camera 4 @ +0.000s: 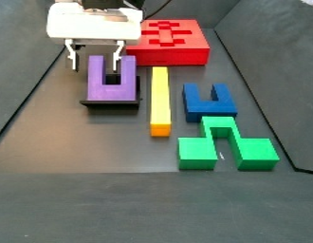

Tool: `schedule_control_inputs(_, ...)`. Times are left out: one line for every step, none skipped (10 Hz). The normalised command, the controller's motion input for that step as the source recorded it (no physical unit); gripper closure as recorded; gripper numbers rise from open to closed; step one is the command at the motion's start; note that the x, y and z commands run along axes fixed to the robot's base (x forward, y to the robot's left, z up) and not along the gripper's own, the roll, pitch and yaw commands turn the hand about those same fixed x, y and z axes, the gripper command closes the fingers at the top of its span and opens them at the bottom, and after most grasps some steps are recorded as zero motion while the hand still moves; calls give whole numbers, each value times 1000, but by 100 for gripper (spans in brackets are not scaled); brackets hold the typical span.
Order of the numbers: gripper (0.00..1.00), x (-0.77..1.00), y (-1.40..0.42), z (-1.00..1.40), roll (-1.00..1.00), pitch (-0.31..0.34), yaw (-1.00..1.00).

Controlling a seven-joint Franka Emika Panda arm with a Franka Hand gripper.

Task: Pick up the purple object. Move up. Place the purple object on the fixture. Regrasp the purple object. Move to above the board. Insert the purple object.
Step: Regrasp the purple object.

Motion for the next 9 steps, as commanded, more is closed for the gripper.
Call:
schedule_control_inputs(100,0,0,0,0,0,0)
schedule_control_inputs(100,0,0,0,0,0,0)
schedule_control_inputs(100,0,0,0,0,0,0)
schedule_control_inputs(100,0,0,0,0,0,0)
schedule_control_inputs(100,0,0,0,0,0,0)
schedule_control_inputs(100,0,0,0,0,0,0)
schedule_control_inputs(100,0,0,0,0,0,0)
schedule_control_inputs(100,0,0,0,0,0,0)
schedule_control_inputs(100,0,0,0,0,0,0)
